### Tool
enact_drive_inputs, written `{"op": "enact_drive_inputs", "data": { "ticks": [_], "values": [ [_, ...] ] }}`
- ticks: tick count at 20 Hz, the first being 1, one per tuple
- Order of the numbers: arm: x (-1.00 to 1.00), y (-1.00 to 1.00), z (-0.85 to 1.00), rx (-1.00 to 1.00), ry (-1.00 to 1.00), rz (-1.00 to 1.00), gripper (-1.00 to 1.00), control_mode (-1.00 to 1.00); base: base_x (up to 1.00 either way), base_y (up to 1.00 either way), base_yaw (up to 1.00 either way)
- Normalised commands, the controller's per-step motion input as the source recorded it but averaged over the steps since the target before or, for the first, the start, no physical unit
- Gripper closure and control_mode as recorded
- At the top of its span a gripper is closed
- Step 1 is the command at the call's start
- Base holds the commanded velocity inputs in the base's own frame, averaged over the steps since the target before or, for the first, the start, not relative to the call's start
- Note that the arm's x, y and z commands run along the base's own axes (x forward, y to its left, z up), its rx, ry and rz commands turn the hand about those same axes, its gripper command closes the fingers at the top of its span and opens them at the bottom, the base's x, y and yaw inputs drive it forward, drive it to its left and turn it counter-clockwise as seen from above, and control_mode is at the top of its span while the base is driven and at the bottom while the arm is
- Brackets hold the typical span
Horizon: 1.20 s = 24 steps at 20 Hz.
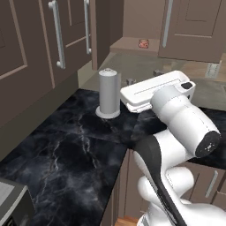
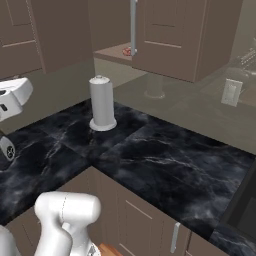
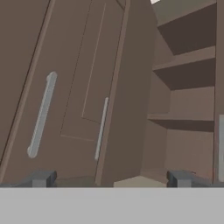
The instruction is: Pick up the bar soap and sponge from the sink, and place them back in the cabinet, and close the cabinet doors.
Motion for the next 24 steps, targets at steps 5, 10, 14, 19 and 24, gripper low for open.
{"op": "enact_drive_inputs", "data": {
  "ticks": [5, 10, 14, 19, 24],
  "values": [
    [0.26, 0.11, -0.02, 0.00, 0.00, 0.02, -1.00, -1.00, 0.00, 0.00, 0.00],
    [0.32, 0.03, -0.18, 0.00, -0.01, 0.00, -1.00, -1.00, 0.00, 0.00, 0.00],
    [0.36, 0.01, -0.19, 0.00, 0.00, 0.00, -1.00, -1.00, 0.00, 0.00, 0.00],
    [0.34, 0.07, -0.17, 0.00, 0.00, 0.00, -1.00, -1.00, 0.00, 0.00, 0.00],
    [0.29, 0.25, -0.12, 0.00, 0.00, 0.00, -1.00, -1.00, 0.00, 0.00, 0.00]
  ]
}}
